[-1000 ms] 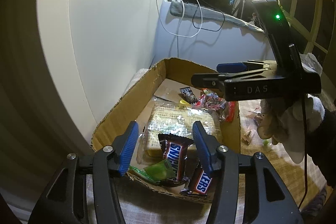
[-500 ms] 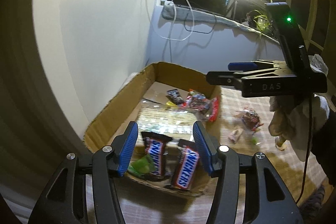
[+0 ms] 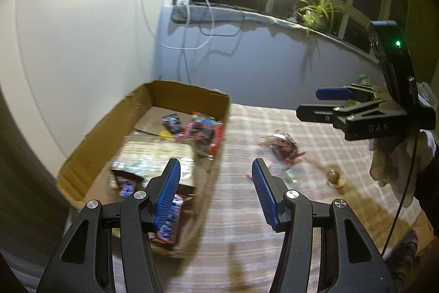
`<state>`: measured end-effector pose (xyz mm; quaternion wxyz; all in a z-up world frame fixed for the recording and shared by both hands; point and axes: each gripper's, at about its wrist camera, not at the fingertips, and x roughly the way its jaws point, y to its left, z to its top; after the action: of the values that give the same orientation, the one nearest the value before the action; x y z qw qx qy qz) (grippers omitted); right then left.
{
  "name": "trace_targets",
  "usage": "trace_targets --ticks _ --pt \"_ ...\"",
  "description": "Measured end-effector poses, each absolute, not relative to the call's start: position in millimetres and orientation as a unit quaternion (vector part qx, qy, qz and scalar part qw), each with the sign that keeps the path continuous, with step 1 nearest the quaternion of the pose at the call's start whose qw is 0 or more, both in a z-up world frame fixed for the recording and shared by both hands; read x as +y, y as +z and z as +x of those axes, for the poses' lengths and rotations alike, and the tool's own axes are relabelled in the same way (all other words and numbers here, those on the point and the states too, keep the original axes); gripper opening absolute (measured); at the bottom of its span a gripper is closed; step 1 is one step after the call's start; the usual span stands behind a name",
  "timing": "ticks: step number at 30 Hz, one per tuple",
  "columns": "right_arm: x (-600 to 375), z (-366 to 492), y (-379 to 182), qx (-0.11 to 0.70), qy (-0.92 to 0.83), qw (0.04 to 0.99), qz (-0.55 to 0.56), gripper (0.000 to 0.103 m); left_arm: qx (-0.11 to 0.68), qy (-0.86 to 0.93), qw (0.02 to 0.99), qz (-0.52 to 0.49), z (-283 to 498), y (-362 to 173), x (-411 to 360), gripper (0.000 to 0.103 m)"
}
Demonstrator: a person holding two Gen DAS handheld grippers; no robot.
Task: Organize snacks
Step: 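Move both tools back toward the egg candy and small green candy, then grasp the small green candy with the left tool while the right tool grasps the egg candy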
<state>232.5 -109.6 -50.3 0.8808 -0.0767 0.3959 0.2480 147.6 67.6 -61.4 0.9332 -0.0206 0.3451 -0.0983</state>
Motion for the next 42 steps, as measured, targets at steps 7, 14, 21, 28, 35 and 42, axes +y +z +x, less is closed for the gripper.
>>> trace_targets --ticks 7,14,21,28,35,42 --pt "-151 210 -67 0.415 0.232 0.878 -0.062 0.09 0.359 -0.129 0.924 -0.007 150 -71 32 0.053" --pt "-177 184 -94 0.431 0.216 0.874 -0.06 0.09 0.381 -0.154 0.911 -0.001 159 -88 -1 0.053" --pt "-191 171 -120 0.458 0.216 0.861 -0.053 0.078 0.411 -0.174 0.895 0.007 172 -109 -29 0.043" --pt "-193 166 -139 0.473 0.22 0.852 -0.051 0.062 0.436 -0.175 0.882 0.012 186 -127 -44 0.038" --pt "-191 169 -150 0.483 0.22 0.846 -0.054 0.043 0.452 -0.174 0.875 0.025 197 -140 -56 0.032" --pt "-188 171 -151 0.479 0.224 0.847 -0.06 0.041 0.456 -0.16 0.875 0.026 202 -147 -58 0.011"
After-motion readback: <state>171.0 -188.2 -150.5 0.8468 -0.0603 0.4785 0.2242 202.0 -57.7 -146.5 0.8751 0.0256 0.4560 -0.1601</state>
